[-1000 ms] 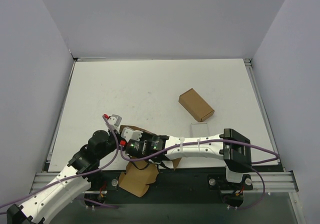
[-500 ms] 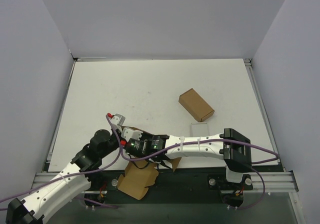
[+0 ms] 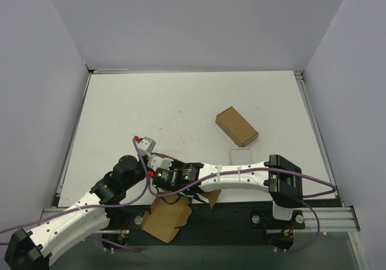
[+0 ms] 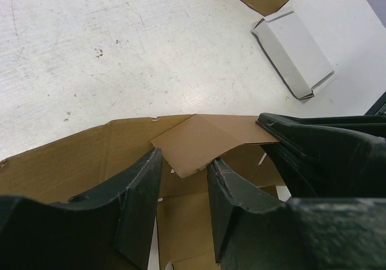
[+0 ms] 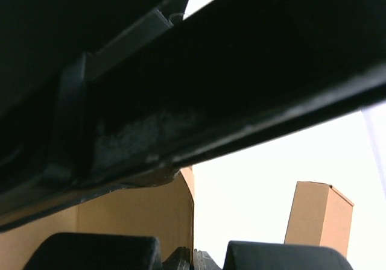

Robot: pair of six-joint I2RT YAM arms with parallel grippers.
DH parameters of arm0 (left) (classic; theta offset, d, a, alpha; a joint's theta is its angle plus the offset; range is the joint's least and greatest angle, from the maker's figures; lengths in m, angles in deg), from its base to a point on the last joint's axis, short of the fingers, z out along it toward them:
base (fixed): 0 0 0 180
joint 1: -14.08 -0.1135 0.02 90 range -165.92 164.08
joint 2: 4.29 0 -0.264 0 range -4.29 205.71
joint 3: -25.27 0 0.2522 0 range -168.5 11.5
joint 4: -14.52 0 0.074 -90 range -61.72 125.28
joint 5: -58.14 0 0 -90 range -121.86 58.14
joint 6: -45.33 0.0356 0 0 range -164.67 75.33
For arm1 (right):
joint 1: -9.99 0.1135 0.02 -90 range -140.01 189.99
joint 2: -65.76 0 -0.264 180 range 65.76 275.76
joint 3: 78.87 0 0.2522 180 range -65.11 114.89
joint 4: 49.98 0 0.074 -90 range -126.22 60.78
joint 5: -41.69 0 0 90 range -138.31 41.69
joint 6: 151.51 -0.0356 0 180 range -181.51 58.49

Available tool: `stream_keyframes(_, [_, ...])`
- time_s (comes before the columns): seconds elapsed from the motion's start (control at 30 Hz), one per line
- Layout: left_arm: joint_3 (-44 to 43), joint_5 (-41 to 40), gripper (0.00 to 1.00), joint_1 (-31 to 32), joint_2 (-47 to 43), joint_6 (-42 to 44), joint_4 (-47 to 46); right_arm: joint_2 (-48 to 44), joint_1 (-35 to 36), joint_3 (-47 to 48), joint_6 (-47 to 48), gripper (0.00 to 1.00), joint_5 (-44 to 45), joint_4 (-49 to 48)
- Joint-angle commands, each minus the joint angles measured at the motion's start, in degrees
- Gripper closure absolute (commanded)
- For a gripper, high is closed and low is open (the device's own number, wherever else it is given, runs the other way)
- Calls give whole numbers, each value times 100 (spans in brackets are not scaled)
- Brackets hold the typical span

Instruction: Fold the paper box

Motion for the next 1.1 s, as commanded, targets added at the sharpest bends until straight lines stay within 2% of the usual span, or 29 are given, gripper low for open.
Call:
stream_keyframes(0.0, [-94,316,55,394,150,637,-768,198,28,119,126,100,-164,-97])
stream_keyframes(0.03, [-103,238,55,430,168,655,-664,189,11,93,126,100,-156,-106])
stream_keyframes(0.1, [-138,-95,40,570,89,708,-453,136,2,67,117,100,-155,-106])
stream_keyframes(0.17, [-95,-439,30,650,-120,743,-233,58,-33,6,117,100,-252,-124])
stream_keyframes(0.37, [116,-177,30,738,-509,936,-557,-22,-77,-74,310,100,-463,-203])
stream_keyframes(0.53, [117,517,34,799,-53,1094,-1005,-57,-139,-118,398,100,-560,-308])
stream_keyframes(0.73, [29,658,44,896,309,1253,-1216,-101,-182,-153,513,100,-674,-396])
stream_keyframes(0.8, [29,694,44,896,291,1279,-1287,-136,-226,-223,574,100,-779,-449])
stream_keyframes(0.83, [20,633,41,922,265,1279,-1252,-154,-253,-241,627,100,-806,-440])
stream_keyframes(0.9, [20,414,29,914,108,1236,-1033,-232,-402,-320,662,100,-789,-449])
stream_keyframes(1.07, [-50,-446,23,914,-499,1025,-533,-531,-832,-452,855,100,-604,-466])
